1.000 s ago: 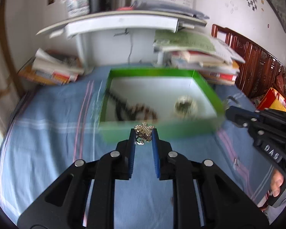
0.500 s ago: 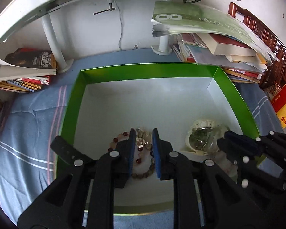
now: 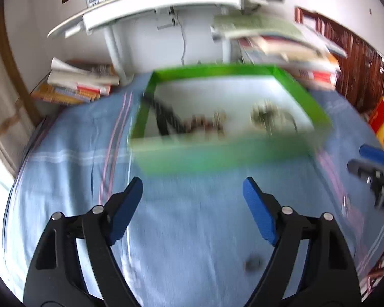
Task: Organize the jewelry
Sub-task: 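Move both tools back over the black ring and rhinestone ring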
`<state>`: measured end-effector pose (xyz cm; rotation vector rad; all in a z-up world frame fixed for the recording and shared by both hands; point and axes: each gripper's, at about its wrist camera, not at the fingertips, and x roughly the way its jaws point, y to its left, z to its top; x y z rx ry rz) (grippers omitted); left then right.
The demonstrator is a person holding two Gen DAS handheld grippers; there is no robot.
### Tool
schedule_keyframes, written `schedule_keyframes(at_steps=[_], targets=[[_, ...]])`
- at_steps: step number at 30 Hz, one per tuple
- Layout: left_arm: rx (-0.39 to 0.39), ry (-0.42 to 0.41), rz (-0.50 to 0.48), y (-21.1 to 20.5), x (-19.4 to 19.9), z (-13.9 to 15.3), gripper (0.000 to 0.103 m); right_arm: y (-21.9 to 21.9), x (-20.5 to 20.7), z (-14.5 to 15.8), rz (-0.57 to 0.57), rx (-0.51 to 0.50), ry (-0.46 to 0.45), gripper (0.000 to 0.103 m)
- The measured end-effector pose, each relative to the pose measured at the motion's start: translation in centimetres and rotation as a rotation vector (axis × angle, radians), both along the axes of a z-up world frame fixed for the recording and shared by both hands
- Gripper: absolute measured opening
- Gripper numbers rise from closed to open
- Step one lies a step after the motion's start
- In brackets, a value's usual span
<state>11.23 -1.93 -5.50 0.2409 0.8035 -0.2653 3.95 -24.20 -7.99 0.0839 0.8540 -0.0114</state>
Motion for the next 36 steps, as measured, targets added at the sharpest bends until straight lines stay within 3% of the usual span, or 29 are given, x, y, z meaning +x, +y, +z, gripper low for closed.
schedule_keyframes(at_steps=[3,6,12,19,27,32,36], targets=[[0.024,0.022,0.000,0.4,-2.8,-1.7,0.082,-0.2,-1.3,-2.1,0.005,0.048,0.056,0.050],[0.018,0.059,-0.014,0.3,-4.2,-3.0,0.083,0.5,-1.3,-3.5,-0.001,0.018,0.089,0.050],[0.020,0.089,-0.022,-0.4,-4.5,-4.4,0.083,2.7,-0.9,-4.0,0.020,-0.052,0.056,0.050],[0.021,0.102,-0.017,-0.5,-4.6,-4.8,0.083,4.7,-1.5,-3.5,0.116,0.001,0.031,0.050],[0.000,0.124,-0.037,-0.4,-5.2,-5.0,0.083,3.0,-2.0,-3.5,0.046,-0.004,0.040,0.050],[-0.018,0.143,-0.045,-0.7,-5.0,-5.7,0.061,3.4,-2.1,-3.9,0.054,-0.016,0.043,0.049],[-0.016,0.127,-0.021,-0.4,-4.8,-5.7,0.054,4.1,-2.0,-4.1,0.070,-0.020,0.043,0.045]])
